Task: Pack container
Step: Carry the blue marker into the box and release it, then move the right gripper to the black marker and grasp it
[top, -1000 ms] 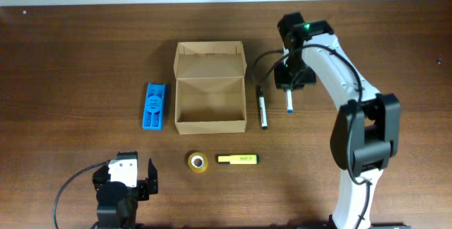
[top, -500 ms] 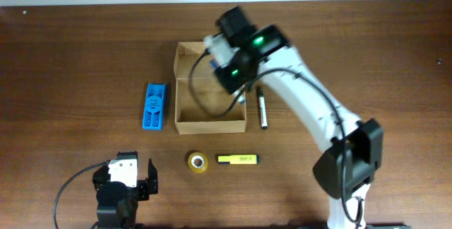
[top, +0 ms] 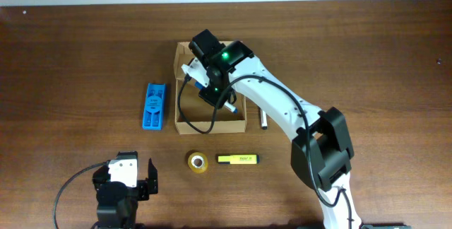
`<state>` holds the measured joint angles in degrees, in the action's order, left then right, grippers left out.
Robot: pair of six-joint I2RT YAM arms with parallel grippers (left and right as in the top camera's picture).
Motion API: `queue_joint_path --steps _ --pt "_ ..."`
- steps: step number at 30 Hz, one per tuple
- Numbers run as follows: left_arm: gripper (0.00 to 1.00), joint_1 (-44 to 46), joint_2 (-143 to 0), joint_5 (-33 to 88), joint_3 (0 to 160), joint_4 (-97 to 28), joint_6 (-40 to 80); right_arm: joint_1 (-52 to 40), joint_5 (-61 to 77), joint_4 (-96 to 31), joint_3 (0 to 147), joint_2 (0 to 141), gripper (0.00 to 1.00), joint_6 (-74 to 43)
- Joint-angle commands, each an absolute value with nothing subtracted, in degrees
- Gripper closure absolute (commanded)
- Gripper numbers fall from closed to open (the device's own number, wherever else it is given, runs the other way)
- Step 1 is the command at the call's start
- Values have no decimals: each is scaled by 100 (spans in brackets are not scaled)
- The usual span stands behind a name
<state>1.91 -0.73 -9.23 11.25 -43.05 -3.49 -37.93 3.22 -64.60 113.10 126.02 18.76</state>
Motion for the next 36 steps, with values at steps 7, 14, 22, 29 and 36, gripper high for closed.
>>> queue_joint_path --steps 7,14,22,29,36 --pt "0 224 -34 -882 1092 -4307 -438 -3798 346 -6337 11439 12473 54 1920" --pt "0 224 -34 -882 1092 -4307 -438 -3778 307 -6687 12057 12020 45 1262" --pt "0 224 -34 -882 1092 -4307 -440 -3277 -873 -7660 12234 10807 11 -777" --pt "0 224 -34 -884 1092 -4307 -438 -2517 -1007 -7802 11203 10173 11 -1280" --pt "0 224 -34 -884 1092 -4307 -438 -2274 -663 -6431 9164 10130 10 -1712"
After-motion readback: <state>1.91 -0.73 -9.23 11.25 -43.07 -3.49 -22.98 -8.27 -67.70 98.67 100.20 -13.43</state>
